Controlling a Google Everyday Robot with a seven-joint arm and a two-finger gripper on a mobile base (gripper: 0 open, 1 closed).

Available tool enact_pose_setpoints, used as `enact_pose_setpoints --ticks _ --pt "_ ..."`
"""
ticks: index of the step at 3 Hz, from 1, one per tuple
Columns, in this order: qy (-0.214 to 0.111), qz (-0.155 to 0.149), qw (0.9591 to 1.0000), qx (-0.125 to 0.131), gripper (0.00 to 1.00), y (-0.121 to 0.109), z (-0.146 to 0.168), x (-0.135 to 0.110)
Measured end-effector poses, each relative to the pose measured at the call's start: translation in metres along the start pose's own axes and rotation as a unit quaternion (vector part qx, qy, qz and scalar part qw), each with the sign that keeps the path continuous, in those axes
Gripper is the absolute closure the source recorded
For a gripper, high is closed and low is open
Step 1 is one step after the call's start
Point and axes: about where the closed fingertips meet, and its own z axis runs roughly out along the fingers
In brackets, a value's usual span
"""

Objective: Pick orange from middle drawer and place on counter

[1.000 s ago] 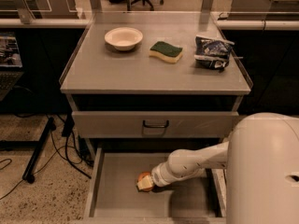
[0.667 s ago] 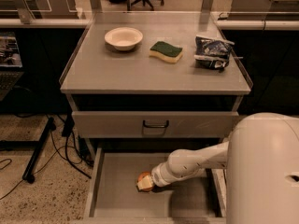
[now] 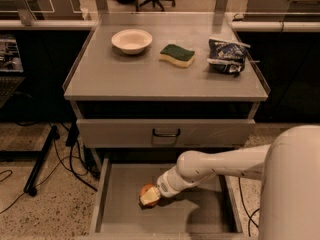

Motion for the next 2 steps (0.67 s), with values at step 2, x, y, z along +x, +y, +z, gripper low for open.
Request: enact_pose_setpoints --ticks 2 --pt "0.015 -0.056 0.9983 -0.006 1.00 0.054 -0.074 -0.033"
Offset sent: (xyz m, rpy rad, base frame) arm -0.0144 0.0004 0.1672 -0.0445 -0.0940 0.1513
